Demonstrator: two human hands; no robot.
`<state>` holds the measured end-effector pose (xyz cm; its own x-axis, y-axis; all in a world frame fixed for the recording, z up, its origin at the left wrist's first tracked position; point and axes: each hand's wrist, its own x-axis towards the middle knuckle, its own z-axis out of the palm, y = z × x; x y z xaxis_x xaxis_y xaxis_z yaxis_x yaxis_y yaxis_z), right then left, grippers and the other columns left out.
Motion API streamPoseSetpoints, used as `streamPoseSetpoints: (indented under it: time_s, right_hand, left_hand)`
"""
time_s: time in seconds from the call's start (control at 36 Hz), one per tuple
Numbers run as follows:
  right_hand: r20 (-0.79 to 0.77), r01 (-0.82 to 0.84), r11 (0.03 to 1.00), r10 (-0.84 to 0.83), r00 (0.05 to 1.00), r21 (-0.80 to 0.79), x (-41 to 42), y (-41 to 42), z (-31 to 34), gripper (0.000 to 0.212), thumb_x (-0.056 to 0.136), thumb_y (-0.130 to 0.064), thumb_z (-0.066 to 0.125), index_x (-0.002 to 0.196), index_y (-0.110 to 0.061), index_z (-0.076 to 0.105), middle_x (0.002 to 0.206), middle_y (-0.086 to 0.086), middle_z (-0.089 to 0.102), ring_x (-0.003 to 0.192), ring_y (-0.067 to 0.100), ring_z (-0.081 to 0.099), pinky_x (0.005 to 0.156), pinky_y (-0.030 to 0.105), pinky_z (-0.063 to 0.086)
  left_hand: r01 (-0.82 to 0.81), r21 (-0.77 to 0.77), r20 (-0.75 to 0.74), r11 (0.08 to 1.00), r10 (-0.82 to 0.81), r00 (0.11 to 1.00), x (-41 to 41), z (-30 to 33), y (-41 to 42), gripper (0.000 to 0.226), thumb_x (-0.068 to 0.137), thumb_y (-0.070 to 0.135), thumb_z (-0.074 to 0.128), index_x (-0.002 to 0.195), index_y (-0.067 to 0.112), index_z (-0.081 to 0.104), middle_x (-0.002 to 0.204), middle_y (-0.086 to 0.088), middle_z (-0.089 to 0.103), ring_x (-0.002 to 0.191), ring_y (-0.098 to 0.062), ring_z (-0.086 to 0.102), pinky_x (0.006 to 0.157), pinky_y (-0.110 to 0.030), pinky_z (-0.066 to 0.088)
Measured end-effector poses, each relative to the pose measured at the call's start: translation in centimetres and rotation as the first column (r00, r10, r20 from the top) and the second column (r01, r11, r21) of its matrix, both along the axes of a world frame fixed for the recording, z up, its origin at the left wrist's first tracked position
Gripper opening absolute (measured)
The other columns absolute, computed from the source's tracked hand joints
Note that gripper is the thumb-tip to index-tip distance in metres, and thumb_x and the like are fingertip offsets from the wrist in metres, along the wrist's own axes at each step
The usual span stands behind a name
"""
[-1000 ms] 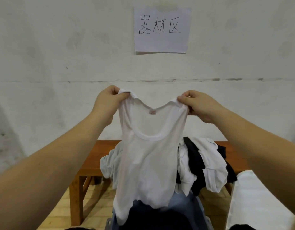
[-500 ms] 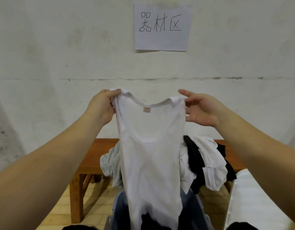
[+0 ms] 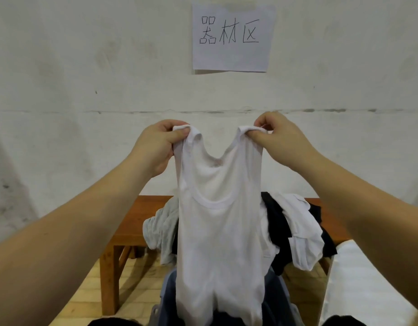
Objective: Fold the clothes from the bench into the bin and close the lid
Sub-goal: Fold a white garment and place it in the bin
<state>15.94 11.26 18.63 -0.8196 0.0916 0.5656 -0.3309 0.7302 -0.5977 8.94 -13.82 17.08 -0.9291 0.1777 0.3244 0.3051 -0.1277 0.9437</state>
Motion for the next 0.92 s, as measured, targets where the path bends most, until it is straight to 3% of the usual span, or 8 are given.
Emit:
streamPoseSetpoints:
  time_s: [0.08, 0.19, 0.39, 0.47, 0.56, 0.67, 0.78, 0.92]
  right_hand:
    - [0.080, -0.073, 0.997, 0.076, 0.994, -0.040, 0.1, -0.7, 0.5, 0.014, 0.091, -0.035, 0.061, 0.090, -0.022, 0.060, 0.083, -0.011, 0.060, 0.069, 0.005, 0.052, 0.060, 0.022, 0.038]
    - [0.101, -0.116, 0.992, 0.120, 0.988, -0.043, -0.1, -2.5, 0.8, 0.008, 0.092, -0.032, 0.062, 0.089, -0.027, 0.067, 0.082, -0.016, 0.062, 0.067, 0.000, 0.052, 0.056, 0.017, 0.039]
    - [0.189, -0.236, 0.931, 0.294, 0.937, -0.277, -1.0, -3.9, -0.4, 0.008, 0.089, -0.028, 0.065, 0.084, -0.023, 0.070, 0.081, -0.014, 0.067, 0.071, 0.001, 0.056, 0.064, 0.017, 0.041]
    - [0.192, -0.269, 0.862, 0.379, 0.905, -0.430, -1.7, -3.4, -2.1, 0.013, 0.089, -0.019, 0.058, 0.085, -0.024, 0.069, 0.089, -0.009, 0.070, 0.085, 0.009, 0.061, 0.080, 0.029, 0.048]
    - [0.201, -0.251, 0.788, 0.425, 0.883, -0.563, -3.1, -2.3, -6.1, 0.026, 0.073, -0.009, 0.049, 0.091, -0.021, 0.063, 0.088, -0.005, 0.068, 0.084, 0.012, 0.062, 0.074, 0.028, 0.047]
    - [0.545, -0.403, 0.867, 0.497, 0.675, -0.292, -2.9, -1.0, -13.6, 0.054, 0.073, 0.000, 0.048, 0.124, -0.018, 0.055, 0.116, -0.002, 0.066, 0.107, 0.010, 0.062, 0.091, 0.030, 0.047]
    - [0.745, -0.453, 0.831, 0.518, 0.421, -0.322, -2.2, -1.2, -18.9, 0.066, 0.083, -0.003, 0.061, 0.145, -0.018, 0.041, 0.140, -0.005, 0.056, 0.128, 0.010, 0.054, 0.110, 0.031, 0.042]
    - [0.817, -0.469, 0.883, 0.255, 0.517, 0.021, -1.9, -1.7, -21.9, 0.045, 0.085, -0.039, 0.070, 0.128, -0.030, 0.058, 0.127, -0.011, 0.064, 0.116, 0.013, 0.059, 0.107, 0.036, 0.044]
  left_hand:
    - [0.055, -0.024, -0.028, 0.998, -0.056, 0.998, 0.9, 0.1, 1.0, 0.008, 0.093, 0.013, 0.065, 0.098, 0.011, 0.072, 0.090, 0.002, 0.074, 0.087, -0.013, 0.068, 0.080, -0.026, 0.054]
    - [0.164, -0.083, -0.067, 0.983, -0.170, 0.983, 2.3, -0.1, 2.7, 0.012, 0.091, 0.011, 0.065, 0.101, 0.009, 0.071, 0.098, -0.002, 0.074, 0.093, -0.012, 0.068, 0.085, -0.023, 0.055]
    - [0.159, -0.241, -0.030, 0.957, -0.172, 0.985, 3.1, -1.4, 3.8, 0.008, 0.088, 0.013, 0.070, 0.093, 0.017, 0.075, 0.097, 0.003, 0.076, 0.096, -0.004, 0.067, 0.089, -0.020, 0.047]
    - [0.141, -0.209, -0.028, 0.968, -0.150, 0.988, 2.7, -1.9, 3.6, 0.007, 0.089, 0.014, 0.070, 0.091, 0.016, 0.075, 0.097, 0.000, 0.076, 0.098, -0.010, 0.069, 0.092, -0.026, 0.049]
    - [0.165, -0.150, -0.026, 0.975, -0.171, 0.985, 2.4, -2.1, 3.3, 0.010, 0.092, 0.011, 0.065, 0.093, 0.013, 0.074, 0.093, 0.000, 0.076, 0.093, -0.013, 0.069, 0.089, -0.026, 0.051]
    - [0.185, -0.094, -0.015, 0.978, -0.187, 0.982, 2.0, -2.0, 3.1, 0.012, 0.094, 0.009, 0.061, 0.098, 0.008, 0.072, 0.091, -0.002, 0.075, 0.090, -0.013, 0.069, 0.083, -0.022, 0.053]
    - [0.162, -0.071, -0.008, 0.984, -0.163, 0.987, 1.6, -2.0, 2.6, 0.014, 0.095, 0.010, 0.061, 0.103, 0.008, 0.072, 0.099, -0.005, 0.075, 0.096, -0.016, 0.069, 0.086, -0.024, 0.052]
    - [0.151, -0.065, -0.014, 0.986, -0.152, 0.988, 1.7, -1.9, 2.2, 0.015, 0.096, 0.010, 0.058, 0.104, 0.009, 0.071, 0.097, -0.002, 0.076, 0.095, -0.015, 0.070, 0.085, -0.024, 0.053]
